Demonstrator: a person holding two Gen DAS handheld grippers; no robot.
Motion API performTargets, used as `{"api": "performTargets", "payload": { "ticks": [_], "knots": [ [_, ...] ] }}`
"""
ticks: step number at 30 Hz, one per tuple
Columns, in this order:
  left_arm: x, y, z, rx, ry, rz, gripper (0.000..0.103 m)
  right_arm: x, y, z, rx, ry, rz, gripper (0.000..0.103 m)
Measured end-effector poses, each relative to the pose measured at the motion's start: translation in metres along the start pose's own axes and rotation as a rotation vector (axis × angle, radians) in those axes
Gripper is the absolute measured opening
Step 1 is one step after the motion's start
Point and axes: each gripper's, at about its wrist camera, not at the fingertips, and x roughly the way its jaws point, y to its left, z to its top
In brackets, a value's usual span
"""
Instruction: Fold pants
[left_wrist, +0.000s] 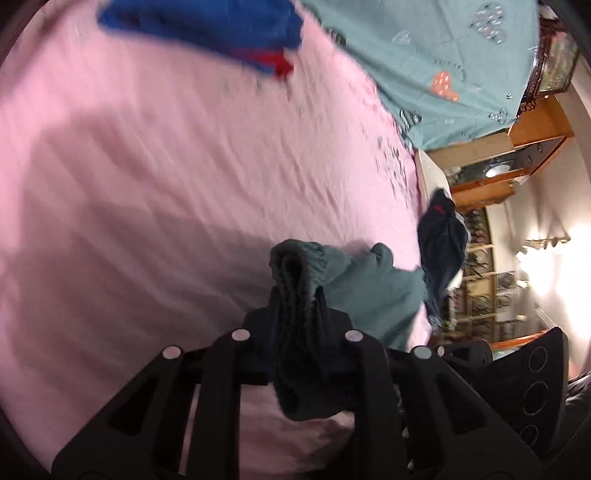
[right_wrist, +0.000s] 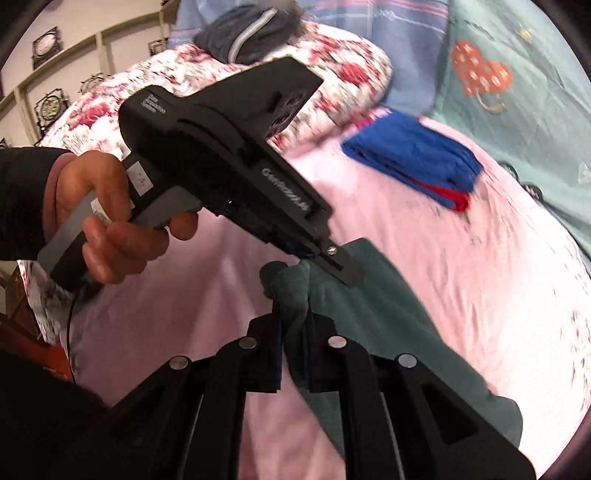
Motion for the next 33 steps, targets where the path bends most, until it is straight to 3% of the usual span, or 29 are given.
{"api": "performTargets", "payload": {
  "ticks": [4,7,8,9,11,12,14,17,20,23,26,27,29,33],
  "knots": [
    [-0.022,0.018,-0.004,0.029,-0.051,0.141,0.017,0.029,0.018,0.01,-0.05,-0.001,0.042,0.008],
    [-0.008,0.032,-0.018,0.053,-0.028,0.275,0.022,0.065,0.024,-0.002,-0.044,0.11,0.118,0.017],
    [-0.006,0.03,-0.022,0.075,-0.044,0.301,0.023,0.072,0.023,-0.006,-0.04,0.153,0.133,0.027],
    [-0.006,0.028,-0.022,0.08,-0.048,0.314,0.028,0.074,0.021,-0.011,-0.028,0.182,0.148,0.027],
    [-0.014,0.022,-0.021,0.064,-0.067,0.372,0.061,0.053,0.007,-0.018,0.026,0.153,0.183,0.03],
    [-0.026,0.019,-0.02,0.054,-0.123,0.45,0.084,0.038,-0.003,-0.021,0.052,0.122,0.175,0.033],
    [-0.052,0.014,-0.022,0.045,-0.227,0.535,0.086,-0.001,-0.031,-0.033,0.124,0.048,0.104,0.042],
    [-0.079,0.008,-0.021,0.002,-0.289,0.511,0.085,-0.042,-0.069,-0.067,0.205,0.04,0.0,0.042],
    [-0.073,-0.019,-0.023,0.076,-0.312,0.525,0.085,-0.057,-0.099,-0.116,0.33,0.112,-0.066,0.04],
    [-0.034,-0.051,-0.03,0.164,-0.257,0.462,0.086,-0.041,-0.103,-0.157,0.392,0.254,-0.036,0.035],
    [0.007,-0.072,-0.041,0.216,-0.173,0.439,0.086,-0.063,-0.097,-0.17,0.398,0.234,0.046,0.035],
    [0.022,-0.079,-0.048,0.23,-0.144,0.429,0.086,-0.075,-0.102,-0.173,0.415,0.205,0.031,0.035],
    [0.048,-0.092,-0.062,0.24,-0.096,0.405,0.086,-0.106,-0.128,-0.189,0.521,0.146,-0.07,0.036],
    [0.104,-0.123,-0.078,0.235,-0.012,0.369,0.086,-0.182,-0.208,-0.271,0.899,0.069,-0.351,0.036]
  ]
}}
